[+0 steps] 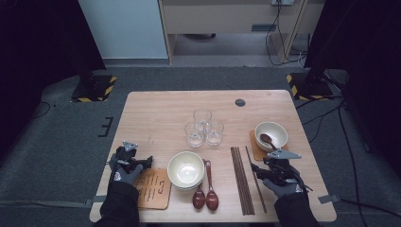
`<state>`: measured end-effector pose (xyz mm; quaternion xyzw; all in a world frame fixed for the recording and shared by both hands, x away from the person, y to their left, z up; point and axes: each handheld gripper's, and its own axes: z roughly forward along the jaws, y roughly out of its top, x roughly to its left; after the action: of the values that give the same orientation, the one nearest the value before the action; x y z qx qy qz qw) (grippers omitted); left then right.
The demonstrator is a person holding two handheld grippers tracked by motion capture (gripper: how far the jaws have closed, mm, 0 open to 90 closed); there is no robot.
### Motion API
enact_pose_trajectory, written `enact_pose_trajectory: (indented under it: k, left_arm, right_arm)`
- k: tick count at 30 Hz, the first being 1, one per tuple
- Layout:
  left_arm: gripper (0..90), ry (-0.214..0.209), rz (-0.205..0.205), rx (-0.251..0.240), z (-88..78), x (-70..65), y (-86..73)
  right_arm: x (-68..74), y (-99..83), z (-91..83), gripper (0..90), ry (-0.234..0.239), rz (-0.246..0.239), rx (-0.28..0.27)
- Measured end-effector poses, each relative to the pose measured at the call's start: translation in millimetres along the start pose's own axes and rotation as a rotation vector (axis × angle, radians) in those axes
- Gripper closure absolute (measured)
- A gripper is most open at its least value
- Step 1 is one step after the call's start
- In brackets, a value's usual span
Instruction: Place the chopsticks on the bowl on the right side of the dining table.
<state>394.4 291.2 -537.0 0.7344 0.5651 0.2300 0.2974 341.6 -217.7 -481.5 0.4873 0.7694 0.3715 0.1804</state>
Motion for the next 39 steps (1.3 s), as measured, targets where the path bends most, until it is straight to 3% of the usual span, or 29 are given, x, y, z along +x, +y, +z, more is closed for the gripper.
enact_pose_trajectory:
  k: [11, 24, 39]
  left_arm:
    - [0.0, -0.001, 0.001, 0.000, -0.3, -0.5, -0.3]
    - [0.0, 0.000, 0.003, 0.001, -0.5, -1.0, -0.5]
    - [0.0, 0.000, 0.002, 0.001, -0.6, -1.0, -0.5]
  right_arm:
    - [1.5, -7.0, 7.8, 51.0, -0.019, -0.014, 0.056]
    - [4.3, -13.0, 15.1, 65.7, -0.013, -0.026, 0.119]
    - [9.2, -18.8, 25.9, 76.1, -0.010, -0.030, 0.205]
